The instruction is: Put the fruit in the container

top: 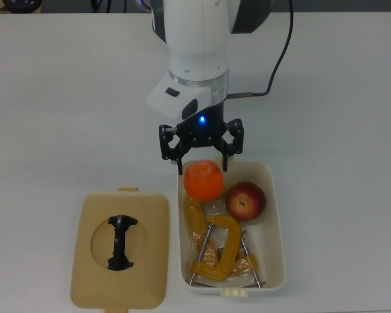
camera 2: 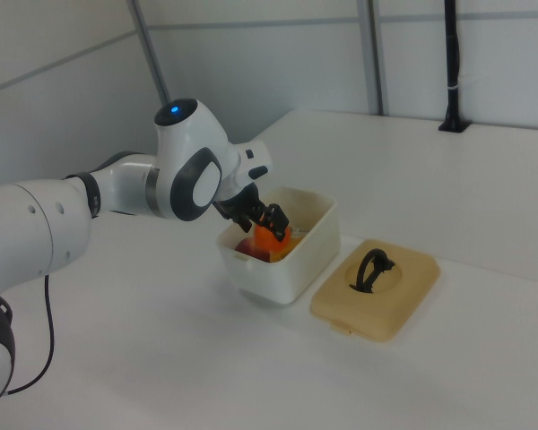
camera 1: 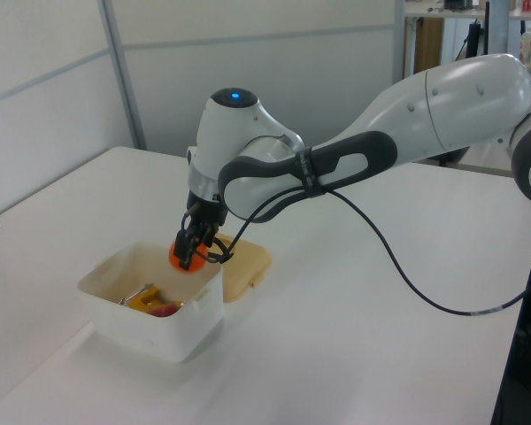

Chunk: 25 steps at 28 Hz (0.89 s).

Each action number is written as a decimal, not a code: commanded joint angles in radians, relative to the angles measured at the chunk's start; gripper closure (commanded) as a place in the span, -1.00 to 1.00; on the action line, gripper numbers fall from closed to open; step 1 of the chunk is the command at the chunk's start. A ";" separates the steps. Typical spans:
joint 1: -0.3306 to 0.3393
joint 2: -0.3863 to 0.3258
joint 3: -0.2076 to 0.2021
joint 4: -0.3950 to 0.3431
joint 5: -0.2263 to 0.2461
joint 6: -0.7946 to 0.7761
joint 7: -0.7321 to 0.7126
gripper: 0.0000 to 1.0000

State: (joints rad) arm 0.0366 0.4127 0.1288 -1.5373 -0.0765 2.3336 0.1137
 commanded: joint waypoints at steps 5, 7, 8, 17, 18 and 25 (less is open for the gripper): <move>0.022 -0.034 -0.014 -0.001 0.004 -0.029 0.046 -1.00; 0.019 -0.055 -0.020 0.000 0.003 -0.117 0.031 -1.00; 0.017 -0.061 -0.020 0.002 0.003 -0.167 0.017 -1.00; 0.022 -0.132 -0.090 0.006 0.001 -0.560 -0.136 -1.00; 0.025 -0.135 -0.103 0.006 0.001 -0.597 -0.155 -1.00; 0.034 -0.149 -0.170 0.006 0.006 -0.659 -0.164 -1.00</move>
State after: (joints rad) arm 0.0449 0.2842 0.0120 -1.5181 -0.0775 1.6994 -0.0276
